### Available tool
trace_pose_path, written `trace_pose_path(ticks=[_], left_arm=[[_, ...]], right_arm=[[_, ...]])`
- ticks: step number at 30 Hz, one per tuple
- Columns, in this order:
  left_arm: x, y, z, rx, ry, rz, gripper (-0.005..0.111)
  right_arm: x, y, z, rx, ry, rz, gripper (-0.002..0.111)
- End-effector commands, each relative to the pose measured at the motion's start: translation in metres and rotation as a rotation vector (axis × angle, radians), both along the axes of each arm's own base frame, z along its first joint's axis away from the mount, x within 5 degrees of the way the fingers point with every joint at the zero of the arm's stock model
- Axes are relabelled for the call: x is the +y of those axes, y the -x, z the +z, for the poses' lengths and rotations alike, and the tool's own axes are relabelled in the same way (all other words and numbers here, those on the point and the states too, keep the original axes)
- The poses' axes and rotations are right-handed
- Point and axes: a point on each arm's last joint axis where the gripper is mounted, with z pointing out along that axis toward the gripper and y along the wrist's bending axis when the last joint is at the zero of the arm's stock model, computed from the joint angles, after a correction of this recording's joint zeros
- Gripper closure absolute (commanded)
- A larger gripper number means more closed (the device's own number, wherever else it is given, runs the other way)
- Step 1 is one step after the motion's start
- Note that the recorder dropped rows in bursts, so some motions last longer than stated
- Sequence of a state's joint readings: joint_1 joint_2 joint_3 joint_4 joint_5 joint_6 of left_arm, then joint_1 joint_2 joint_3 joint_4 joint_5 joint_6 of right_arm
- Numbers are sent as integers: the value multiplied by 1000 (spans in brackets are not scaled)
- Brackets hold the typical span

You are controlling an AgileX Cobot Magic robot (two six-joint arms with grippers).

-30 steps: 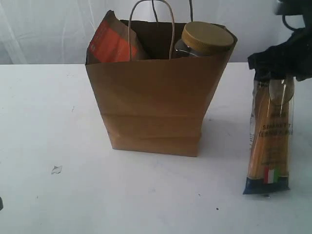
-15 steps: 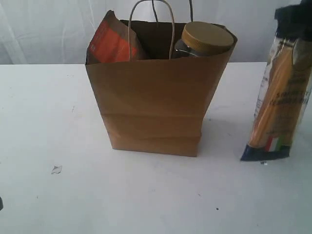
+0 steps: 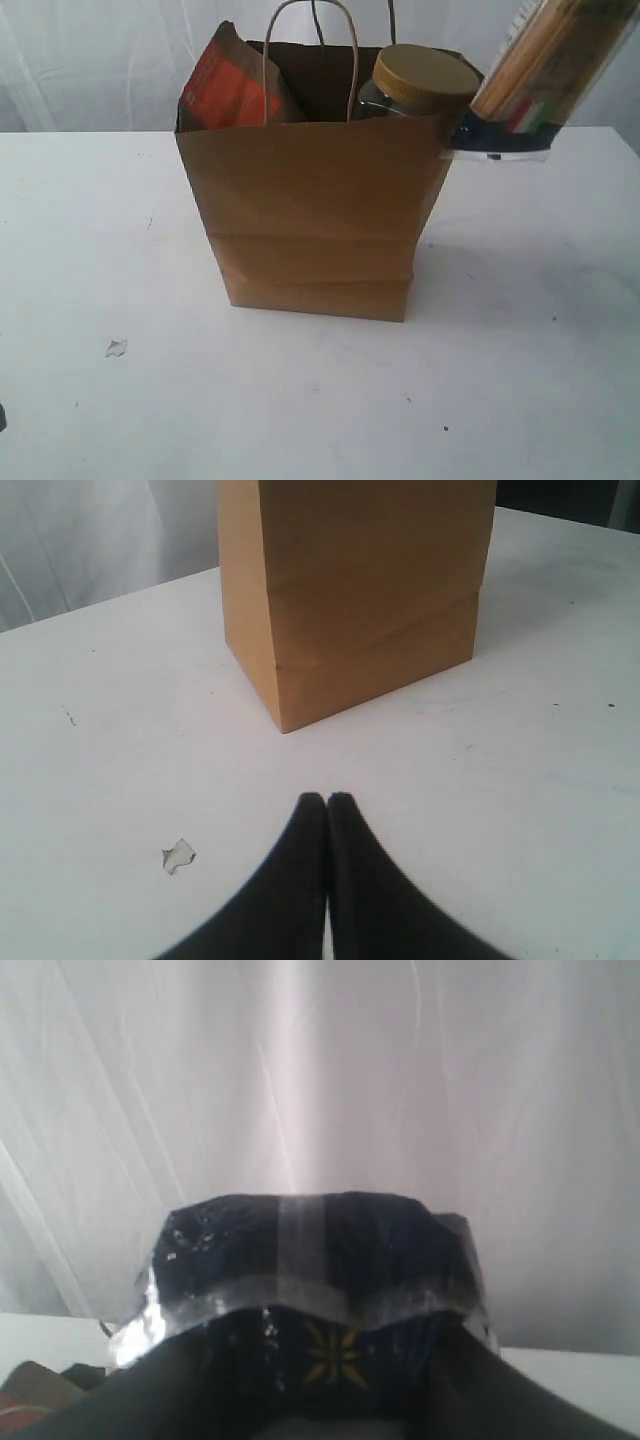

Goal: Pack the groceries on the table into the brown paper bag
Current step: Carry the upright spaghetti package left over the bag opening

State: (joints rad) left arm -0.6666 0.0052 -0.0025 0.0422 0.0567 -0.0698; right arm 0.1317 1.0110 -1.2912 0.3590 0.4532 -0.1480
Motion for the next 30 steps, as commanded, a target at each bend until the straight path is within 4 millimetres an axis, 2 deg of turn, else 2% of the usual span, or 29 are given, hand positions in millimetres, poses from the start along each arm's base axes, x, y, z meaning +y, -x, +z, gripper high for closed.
trace_pose_path(ticks=[1,7,13,21,23,30], left_arm=[[0,0,0,1,10,-1,107],[0,0,0,1,10,-1,107],[0,0,0,1,10,-1,107],[0,0,0,1,10,-1,107],[0,0,0,1,10,-1,107],[0,0,0,1,10,-1,107]], right_arm=[[4,17,35,-188,-69,20,108],[10,21,50,-240,-86,57,108],[19,9,57,-253,-67,86,108],[36,-18,65,-258,-50,124,108],[48,-36,69,-269,-33,145,108],[59,-66,67,-298,7,132,108]])
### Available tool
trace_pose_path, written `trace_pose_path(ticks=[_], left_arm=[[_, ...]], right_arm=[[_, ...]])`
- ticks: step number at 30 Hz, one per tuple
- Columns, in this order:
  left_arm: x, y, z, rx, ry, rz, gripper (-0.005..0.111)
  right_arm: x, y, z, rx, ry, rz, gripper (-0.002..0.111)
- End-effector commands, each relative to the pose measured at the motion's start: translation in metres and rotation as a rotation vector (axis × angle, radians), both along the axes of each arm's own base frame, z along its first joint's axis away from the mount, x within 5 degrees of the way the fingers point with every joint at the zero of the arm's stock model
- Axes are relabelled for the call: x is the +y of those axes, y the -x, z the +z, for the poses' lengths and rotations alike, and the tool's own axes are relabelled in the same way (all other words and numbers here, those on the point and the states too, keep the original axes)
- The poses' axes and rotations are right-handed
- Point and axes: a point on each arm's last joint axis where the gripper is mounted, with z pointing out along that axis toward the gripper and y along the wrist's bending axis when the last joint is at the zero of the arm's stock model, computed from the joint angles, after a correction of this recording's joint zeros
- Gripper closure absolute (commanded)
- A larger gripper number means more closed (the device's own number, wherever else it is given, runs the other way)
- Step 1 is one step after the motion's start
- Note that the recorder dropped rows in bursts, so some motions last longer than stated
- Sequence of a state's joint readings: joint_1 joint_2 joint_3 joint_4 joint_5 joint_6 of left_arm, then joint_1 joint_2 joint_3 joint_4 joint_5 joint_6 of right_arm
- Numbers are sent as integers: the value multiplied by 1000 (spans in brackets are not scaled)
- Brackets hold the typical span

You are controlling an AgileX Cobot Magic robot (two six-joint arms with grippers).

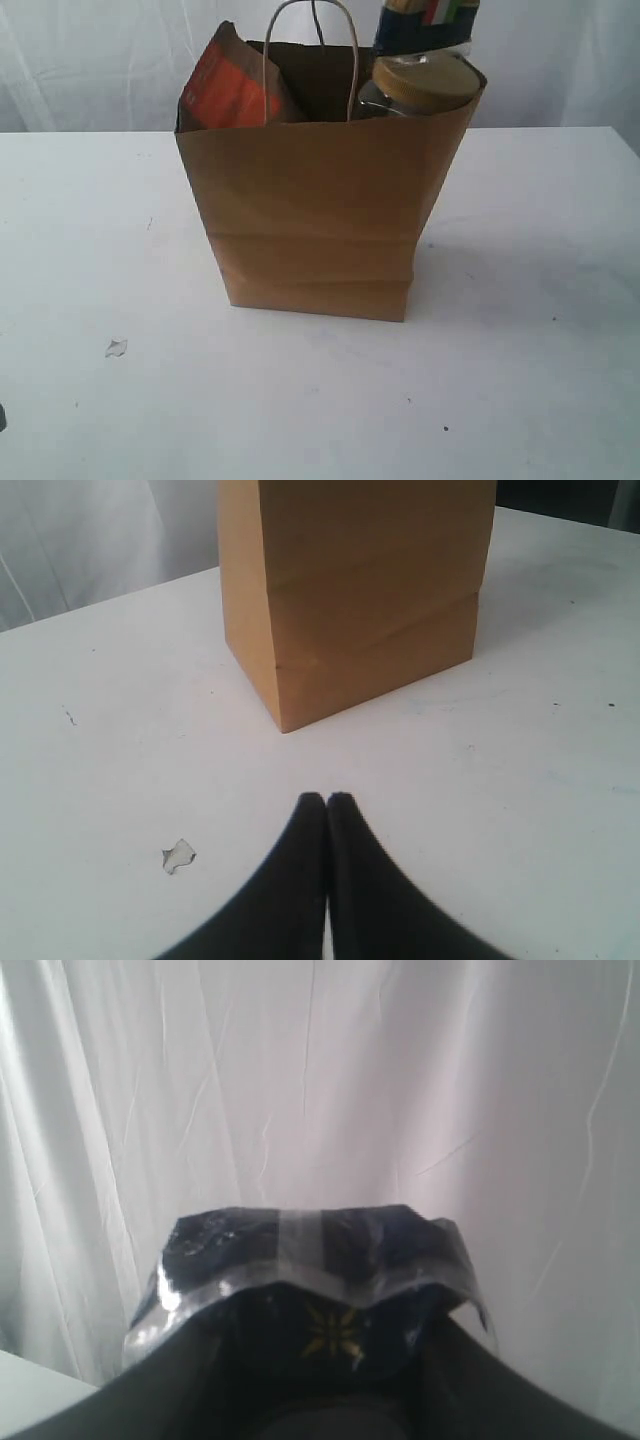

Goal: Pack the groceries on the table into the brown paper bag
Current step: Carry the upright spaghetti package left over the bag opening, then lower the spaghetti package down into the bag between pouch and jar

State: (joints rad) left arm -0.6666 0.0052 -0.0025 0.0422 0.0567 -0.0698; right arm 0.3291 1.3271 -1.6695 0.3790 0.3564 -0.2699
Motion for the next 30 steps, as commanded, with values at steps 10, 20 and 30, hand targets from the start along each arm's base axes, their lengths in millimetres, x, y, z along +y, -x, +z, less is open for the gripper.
trace_pose_path(ticks=[10,20,30], left_arm=[[0,0,0,1,10,-1,107],[0,0,0,1,10,-1,107],[0,0,0,1,10,-1,107]], right_arm=[[41,-16,10,-103,-23,82,108],[80,-22,-10,-37,62,191,108],[91,-16,-7,-90,133,222,108]])
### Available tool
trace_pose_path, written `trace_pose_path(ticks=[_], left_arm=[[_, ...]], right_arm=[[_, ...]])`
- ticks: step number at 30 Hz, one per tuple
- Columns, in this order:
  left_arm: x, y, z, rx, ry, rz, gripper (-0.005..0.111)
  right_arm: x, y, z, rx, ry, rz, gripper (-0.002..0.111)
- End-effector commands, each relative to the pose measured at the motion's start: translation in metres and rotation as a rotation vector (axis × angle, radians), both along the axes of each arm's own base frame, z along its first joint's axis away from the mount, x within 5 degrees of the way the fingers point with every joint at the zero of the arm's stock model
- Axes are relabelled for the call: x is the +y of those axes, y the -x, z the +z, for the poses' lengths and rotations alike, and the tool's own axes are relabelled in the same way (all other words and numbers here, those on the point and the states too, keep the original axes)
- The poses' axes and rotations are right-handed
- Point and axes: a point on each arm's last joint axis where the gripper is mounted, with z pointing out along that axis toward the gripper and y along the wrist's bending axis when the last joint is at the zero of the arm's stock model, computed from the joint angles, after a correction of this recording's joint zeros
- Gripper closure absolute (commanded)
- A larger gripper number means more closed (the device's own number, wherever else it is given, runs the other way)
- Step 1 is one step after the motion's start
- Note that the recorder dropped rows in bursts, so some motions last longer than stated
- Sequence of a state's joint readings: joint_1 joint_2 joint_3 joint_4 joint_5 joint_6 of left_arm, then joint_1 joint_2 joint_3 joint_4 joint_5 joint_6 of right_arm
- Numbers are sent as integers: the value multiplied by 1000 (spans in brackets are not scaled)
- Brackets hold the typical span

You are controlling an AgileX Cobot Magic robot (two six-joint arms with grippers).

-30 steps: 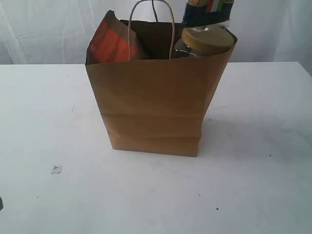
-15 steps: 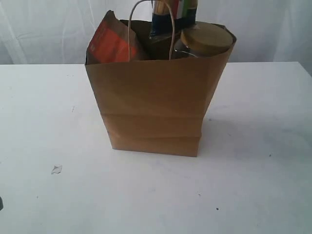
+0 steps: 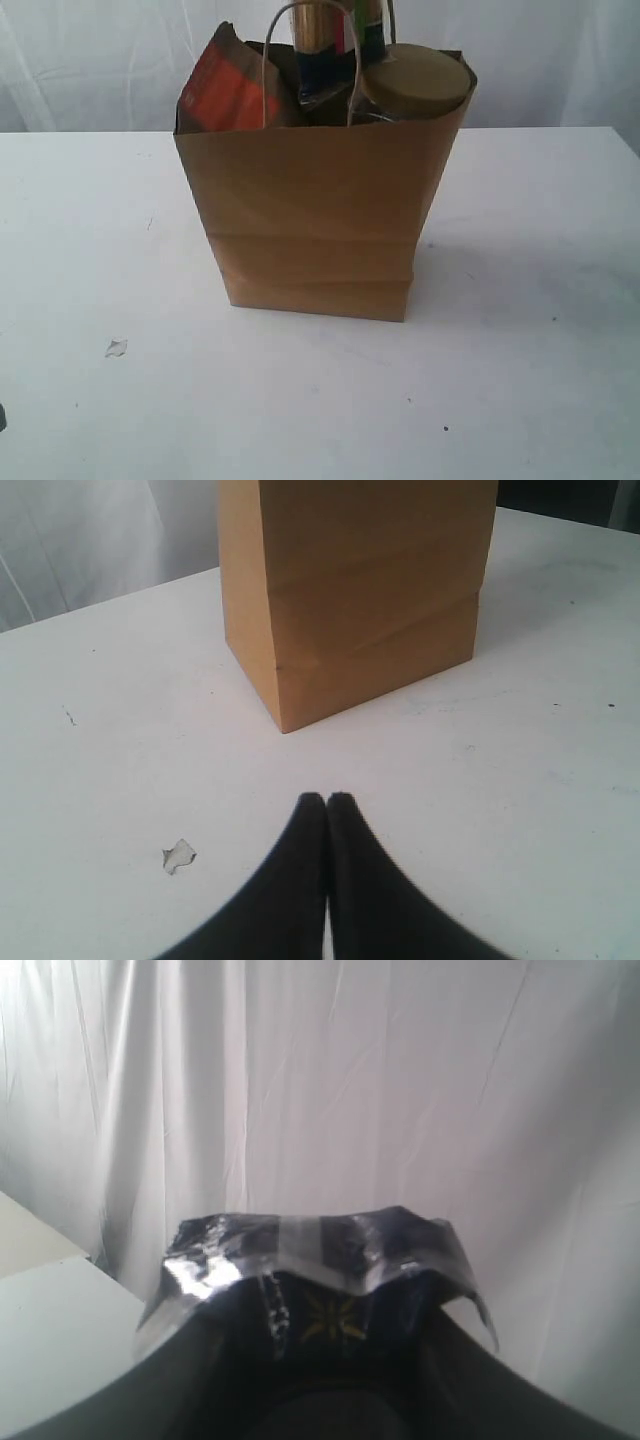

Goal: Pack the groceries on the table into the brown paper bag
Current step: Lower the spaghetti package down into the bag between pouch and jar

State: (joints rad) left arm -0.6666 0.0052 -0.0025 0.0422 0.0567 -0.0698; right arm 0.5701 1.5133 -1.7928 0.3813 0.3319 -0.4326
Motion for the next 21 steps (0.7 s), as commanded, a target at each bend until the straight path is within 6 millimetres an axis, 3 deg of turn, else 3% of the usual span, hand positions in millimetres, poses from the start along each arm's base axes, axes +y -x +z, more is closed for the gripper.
trace_pose_path(ticks=[1,21], left_arm=[[0,0,0,1,10,-1,107],[0,0,0,1,10,-1,107]], right_arm=[[0,5,12,-44,-23,5,108],[8,-2,21,-74,-13,20,108]])
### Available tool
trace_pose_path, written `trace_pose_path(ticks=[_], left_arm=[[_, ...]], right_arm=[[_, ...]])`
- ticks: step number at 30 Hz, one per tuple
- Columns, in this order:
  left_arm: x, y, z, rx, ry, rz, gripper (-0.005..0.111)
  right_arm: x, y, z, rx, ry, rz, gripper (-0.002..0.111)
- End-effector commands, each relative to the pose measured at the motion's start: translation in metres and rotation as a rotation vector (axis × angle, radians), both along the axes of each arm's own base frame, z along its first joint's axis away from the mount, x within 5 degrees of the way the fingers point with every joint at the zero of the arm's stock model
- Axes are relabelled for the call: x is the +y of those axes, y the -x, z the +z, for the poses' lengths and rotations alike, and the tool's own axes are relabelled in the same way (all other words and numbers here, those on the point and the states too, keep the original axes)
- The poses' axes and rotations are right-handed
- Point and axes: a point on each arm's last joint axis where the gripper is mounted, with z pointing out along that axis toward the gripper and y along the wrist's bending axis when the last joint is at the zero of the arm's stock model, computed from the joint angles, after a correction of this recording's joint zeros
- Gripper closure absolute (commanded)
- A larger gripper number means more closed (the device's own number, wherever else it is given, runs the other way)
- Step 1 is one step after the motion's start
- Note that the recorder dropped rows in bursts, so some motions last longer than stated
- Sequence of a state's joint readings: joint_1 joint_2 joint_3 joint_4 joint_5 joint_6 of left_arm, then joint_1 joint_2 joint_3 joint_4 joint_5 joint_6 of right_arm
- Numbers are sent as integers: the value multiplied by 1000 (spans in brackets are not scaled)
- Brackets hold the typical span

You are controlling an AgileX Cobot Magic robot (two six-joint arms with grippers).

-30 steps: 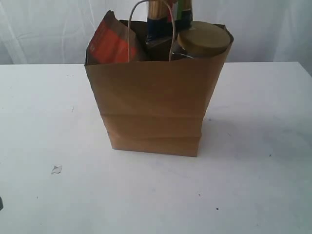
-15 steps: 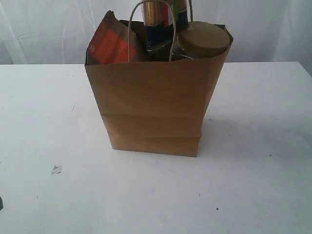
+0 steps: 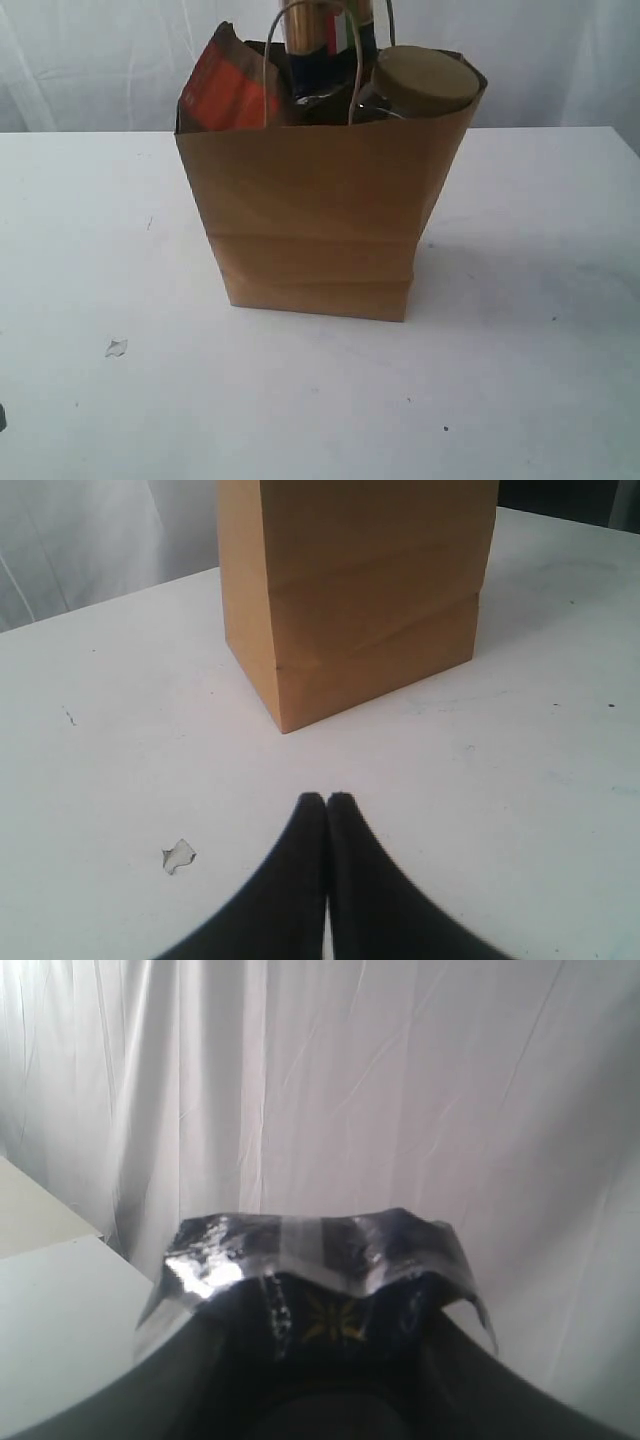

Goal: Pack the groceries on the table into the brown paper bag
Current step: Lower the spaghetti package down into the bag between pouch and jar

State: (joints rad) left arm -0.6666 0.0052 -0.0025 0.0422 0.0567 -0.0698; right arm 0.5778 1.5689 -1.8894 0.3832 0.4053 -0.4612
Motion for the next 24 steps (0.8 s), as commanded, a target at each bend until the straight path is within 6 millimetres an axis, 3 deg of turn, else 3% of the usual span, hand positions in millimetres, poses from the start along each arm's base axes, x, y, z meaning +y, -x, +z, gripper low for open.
trace_pose_path(ticks=[1,10,24], left_arm=[[0,0,0,1,10,-1,107],[0,0,0,1,10,-1,107],[0,0,0,0,9,-2,107]], right_arm=[[0,3,14,-69,-55,-9,108],[14,-14,-8,-23,23,11,108],[22,-14,-28,57,174,61,108]])
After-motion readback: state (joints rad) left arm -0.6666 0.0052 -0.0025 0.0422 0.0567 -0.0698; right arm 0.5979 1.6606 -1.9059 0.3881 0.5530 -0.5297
